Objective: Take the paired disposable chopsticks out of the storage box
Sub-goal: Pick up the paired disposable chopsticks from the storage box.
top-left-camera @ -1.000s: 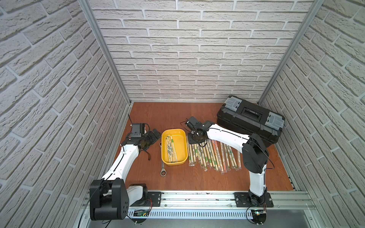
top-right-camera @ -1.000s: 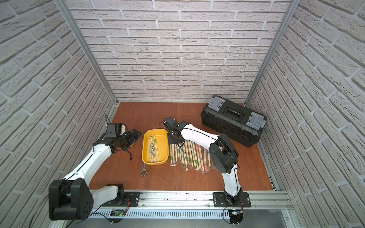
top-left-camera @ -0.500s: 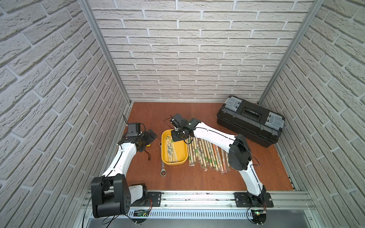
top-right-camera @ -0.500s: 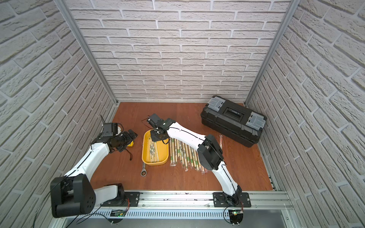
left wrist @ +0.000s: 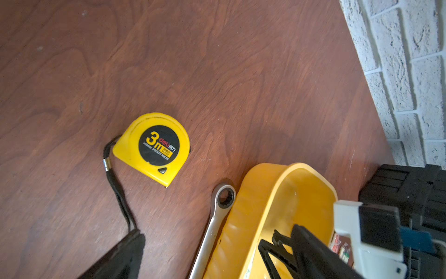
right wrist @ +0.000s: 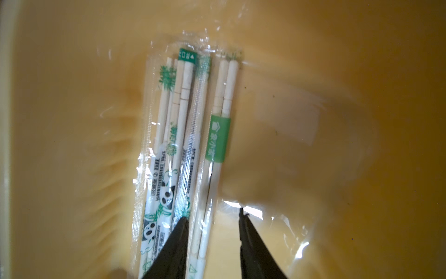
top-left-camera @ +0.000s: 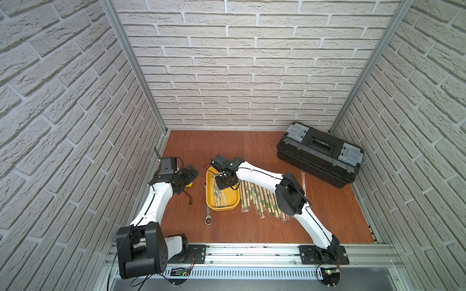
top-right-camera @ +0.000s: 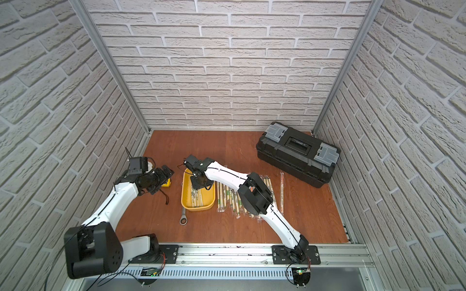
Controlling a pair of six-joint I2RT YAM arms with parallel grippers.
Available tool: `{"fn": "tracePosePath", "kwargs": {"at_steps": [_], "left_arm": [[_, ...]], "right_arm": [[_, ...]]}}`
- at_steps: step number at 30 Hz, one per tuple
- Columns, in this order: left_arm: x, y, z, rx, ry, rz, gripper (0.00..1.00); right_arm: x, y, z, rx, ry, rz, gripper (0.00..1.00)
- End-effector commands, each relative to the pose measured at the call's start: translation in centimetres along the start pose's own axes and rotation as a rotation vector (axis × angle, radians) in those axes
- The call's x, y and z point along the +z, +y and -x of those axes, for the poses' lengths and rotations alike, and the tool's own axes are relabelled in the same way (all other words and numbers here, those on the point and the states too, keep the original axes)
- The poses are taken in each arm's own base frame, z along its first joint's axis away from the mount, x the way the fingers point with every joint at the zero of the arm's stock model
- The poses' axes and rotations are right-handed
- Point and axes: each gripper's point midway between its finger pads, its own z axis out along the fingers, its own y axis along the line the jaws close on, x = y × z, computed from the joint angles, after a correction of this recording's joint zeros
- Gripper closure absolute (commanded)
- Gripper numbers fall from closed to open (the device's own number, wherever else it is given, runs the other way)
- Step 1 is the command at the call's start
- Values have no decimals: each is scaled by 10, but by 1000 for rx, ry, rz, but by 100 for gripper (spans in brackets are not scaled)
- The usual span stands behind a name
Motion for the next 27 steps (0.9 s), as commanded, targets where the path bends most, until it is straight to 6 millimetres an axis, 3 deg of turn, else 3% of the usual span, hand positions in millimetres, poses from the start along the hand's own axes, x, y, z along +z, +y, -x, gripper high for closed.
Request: {"fn": "tracePosePath", "kwargs": {"at_steps": [1, 8, 13, 16, 20, 27], "left_arm": [[-5, -1, 0, 10, -13, -19, 2], [-12, 0, -4, -1, -23, -33, 2], [-10, 3, -5, -5, -22, -33, 2], [-7, 2, -5, -9, -16, -39, 2], [-5, 1, -3, -7, -16, -40, 2], [-6, -3, 3, 4, -20, -39, 2]], "right_arm": [[12, -1, -8, -31, 37, -33, 63], [29, -14, -15, -47, 96, -136, 70], [25, -17, -13, -38, 87, -147, 91], [17, -17, -7, -20, 68, -129, 98], [2, -14, 4, 33, 32, -58, 98], [-54, -6, 42, 110, -124, 80, 98]]}}
